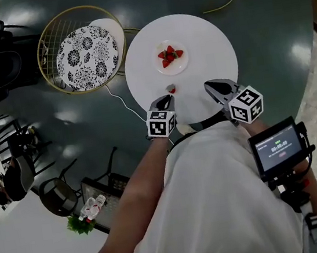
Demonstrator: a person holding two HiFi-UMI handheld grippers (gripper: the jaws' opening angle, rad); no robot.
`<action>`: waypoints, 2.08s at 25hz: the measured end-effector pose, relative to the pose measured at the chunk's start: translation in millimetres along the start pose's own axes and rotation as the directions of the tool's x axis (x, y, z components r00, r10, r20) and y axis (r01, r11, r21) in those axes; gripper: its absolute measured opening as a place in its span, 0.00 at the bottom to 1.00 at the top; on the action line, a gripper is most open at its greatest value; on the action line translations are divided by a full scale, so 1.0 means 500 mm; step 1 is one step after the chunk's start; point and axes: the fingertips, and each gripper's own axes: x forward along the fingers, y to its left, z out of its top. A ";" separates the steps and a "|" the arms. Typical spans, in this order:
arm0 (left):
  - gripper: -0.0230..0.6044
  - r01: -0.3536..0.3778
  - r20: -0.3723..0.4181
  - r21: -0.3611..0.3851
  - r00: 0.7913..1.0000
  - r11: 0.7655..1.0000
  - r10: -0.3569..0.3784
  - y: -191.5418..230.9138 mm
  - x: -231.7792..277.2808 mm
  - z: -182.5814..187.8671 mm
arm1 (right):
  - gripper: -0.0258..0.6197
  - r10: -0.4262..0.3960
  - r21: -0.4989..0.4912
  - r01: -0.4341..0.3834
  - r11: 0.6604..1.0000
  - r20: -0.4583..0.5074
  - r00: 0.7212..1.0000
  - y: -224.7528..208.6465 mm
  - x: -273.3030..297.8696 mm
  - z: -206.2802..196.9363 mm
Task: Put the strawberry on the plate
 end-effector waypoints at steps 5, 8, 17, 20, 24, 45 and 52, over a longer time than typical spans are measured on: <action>0.11 -0.032 -0.004 -0.015 0.999 0.999 0.032 0.010 0.003 -0.002 | 0.05 -0.002 0.007 0.002 1.000 -0.007 1.000 -0.001 -0.002 -0.006; 0.11 -0.043 -0.008 -0.022 0.999 0.999 0.043 0.013 0.005 -0.005 | 0.05 -0.004 0.012 0.005 1.000 -0.011 1.000 -0.002 -0.005 -0.010; 0.21 -0.065 -0.050 -0.039 0.997 0.997 0.063 0.022 0.023 -0.020 | 0.05 -0.008 0.024 0.009 1.000 -0.012 1.000 -0.009 -0.011 -0.013; 0.22 -0.060 -0.072 -0.028 0.996 0.998 0.058 0.019 0.033 -0.020 | 0.05 -0.016 0.028 0.016 0.999 -0.011 1.000 -0.013 -0.015 -0.012; 0.22 -0.065 -0.060 -0.058 0.996 0.996 0.062 0.020 0.045 -0.009 | 0.05 -0.027 0.028 0.028 0.999 -0.006 1.000 -0.022 -0.022 -0.012; 0.22 0.011 0.098 -0.106 0.995 0.994 -0.001 -0.008 0.009 0.091 | 0.05 -0.022 0.034 0.021 0.999 0.023 0.999 -0.025 -0.012 0.000; 0.22 0.030 0.142 -0.164 0.990 0.986 -0.007 0.009 0.018 0.135 | 0.05 -0.039 0.048 0.037 0.998 0.039 0.998 -0.038 -0.018 0.007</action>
